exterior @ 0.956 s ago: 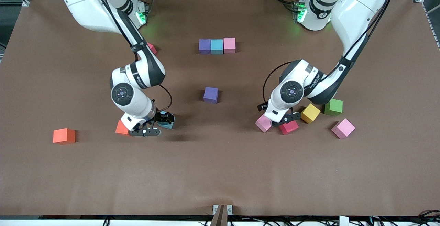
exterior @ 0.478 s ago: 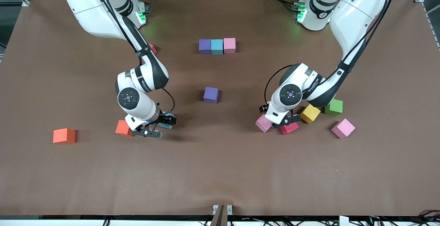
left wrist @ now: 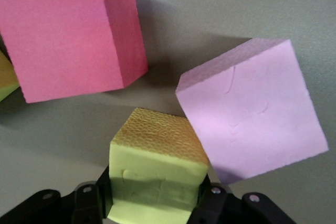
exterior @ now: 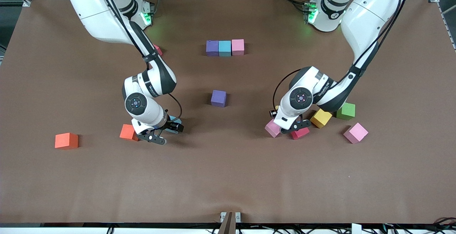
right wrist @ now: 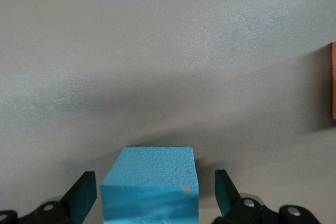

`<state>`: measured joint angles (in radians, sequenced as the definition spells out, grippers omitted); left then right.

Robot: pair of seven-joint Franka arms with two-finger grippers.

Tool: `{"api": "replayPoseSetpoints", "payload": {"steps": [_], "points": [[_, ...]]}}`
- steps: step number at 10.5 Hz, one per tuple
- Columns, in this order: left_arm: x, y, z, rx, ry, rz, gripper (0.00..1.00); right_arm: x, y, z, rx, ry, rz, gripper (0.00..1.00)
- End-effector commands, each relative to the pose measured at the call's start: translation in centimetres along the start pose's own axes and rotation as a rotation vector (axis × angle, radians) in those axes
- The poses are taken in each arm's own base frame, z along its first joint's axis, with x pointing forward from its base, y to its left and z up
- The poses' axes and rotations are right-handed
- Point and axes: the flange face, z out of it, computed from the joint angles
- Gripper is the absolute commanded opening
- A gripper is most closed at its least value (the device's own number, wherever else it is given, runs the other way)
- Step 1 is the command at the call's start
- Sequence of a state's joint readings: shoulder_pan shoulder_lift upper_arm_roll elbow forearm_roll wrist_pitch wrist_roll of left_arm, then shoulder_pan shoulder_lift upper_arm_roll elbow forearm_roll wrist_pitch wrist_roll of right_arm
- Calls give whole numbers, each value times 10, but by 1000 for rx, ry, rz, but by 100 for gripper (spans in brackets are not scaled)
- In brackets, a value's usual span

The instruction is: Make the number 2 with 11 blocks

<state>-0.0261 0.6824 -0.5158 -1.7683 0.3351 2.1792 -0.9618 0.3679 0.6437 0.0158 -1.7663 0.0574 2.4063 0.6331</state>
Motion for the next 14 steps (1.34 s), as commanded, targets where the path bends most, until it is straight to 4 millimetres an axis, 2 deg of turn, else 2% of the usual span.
{"api": "replayPoseSetpoints", "payload": {"steps": [1, 2, 3, 4, 5, 6, 7, 8, 9, 12, 13, 14], "points": [[3, 4, -9, 2, 36, 40, 35, 0, -9, 5, 8, -2, 32, 100], [-4, 6, -18, 4, 44, 49, 35, -2, -11, 5, 7, -1, 28, 100], [-26, 17, -21, -2, 35, 74, 36, -3, -13, 5, 2, 4, 17, 96], [-52, 30, -25, -4, 30, 114, 38, -4, -12, 5, -2, 5, 12, 54], [-73, 36, -31, -4, 39, 148, 41, -4, -13, 5, -1, 4, 3, 27], [-95, 44, -38, -11, 42, 185, 41, -4, -12, 6, -4, 4, -2, 6], [-113, 49, -41, -17, 51, 199, 40, -4, -12, 6, -7, 7, -9, 0], [-138, 58, -41, -35, 56, 211, 40, -4, -13, 6, -17, 14, -25, 0], [-160, 67, -36, -54, 54, 211, 39, -3, -11, 5, -20, 17, -27, 0], [-248, 106, -12, -49, 41, 178, 39, -3, -11, 5, -22, 17, -30, 0], [-263, 112, -3, -32, 66, 165, 38, -2, -11, 4, -22, 18, -28, 0], [-268, 113, 6, -21, 71, 143, 38, -2, -11, 3, -21, 19, -28, 0]]}}
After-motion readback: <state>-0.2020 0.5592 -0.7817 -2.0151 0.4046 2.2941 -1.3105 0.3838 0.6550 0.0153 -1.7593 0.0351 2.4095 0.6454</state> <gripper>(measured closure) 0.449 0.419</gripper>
